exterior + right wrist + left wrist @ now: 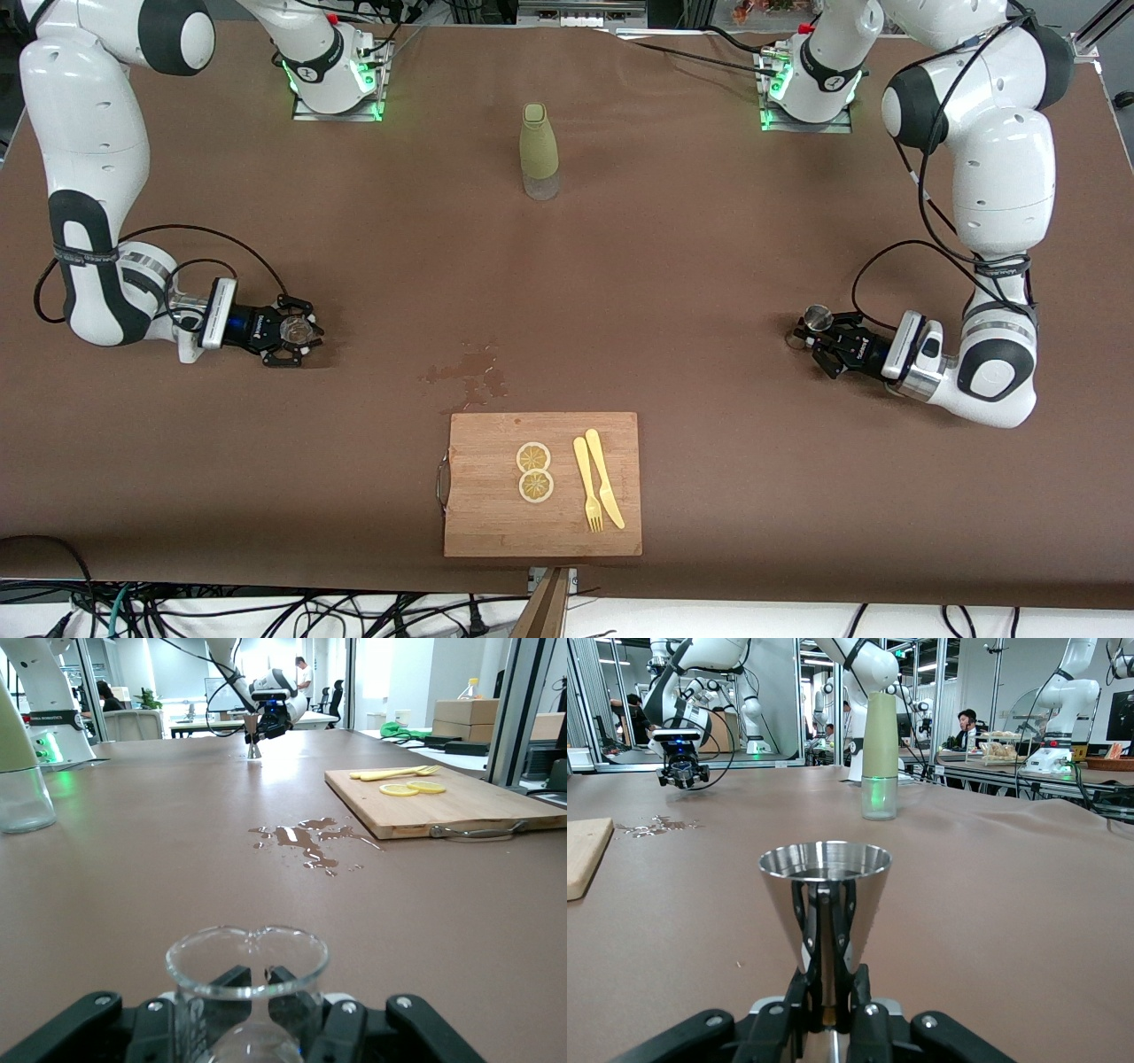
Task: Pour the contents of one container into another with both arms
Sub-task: 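Return the beaker with the right gripper while the left gripper returns the jigger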
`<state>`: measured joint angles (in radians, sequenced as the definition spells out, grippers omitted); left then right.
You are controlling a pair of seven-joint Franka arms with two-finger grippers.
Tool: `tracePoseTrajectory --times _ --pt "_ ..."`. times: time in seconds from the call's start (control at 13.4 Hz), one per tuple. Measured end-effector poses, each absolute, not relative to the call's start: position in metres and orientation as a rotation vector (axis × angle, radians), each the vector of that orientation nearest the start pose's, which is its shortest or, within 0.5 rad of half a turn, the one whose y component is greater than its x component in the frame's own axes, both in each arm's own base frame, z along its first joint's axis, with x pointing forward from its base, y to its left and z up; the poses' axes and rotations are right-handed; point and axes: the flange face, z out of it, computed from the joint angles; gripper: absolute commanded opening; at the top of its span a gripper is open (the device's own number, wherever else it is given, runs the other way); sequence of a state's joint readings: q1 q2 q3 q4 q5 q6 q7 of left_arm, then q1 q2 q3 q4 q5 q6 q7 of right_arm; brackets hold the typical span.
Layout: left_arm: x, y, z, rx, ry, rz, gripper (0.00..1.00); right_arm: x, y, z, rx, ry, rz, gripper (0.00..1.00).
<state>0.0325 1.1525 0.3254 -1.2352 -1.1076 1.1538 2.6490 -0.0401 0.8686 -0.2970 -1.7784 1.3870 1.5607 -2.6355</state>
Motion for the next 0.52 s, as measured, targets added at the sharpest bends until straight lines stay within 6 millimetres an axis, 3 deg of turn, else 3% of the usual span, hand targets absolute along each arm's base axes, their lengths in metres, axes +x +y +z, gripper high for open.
tracePoseTrajectory --times 0.3,0.45,0.52 --pt "0.631 0.067 0.083 0.975 -1.626 0.793 0.00 0.572 -0.084 0.075 -1.508 -1.345 -1.072 0.31" --pt "0.631 0.070 0.084 0.975 -1.632 0.795 0.72 0.570 -0.085 0.070 -1.514 -1.334 -1.076 0.47" --pt "0.630 0.071 0.084 0.975 -1.635 0.796 1.00 0.569 -0.085 0.068 -1.516 -1.331 -1.077 0.80"
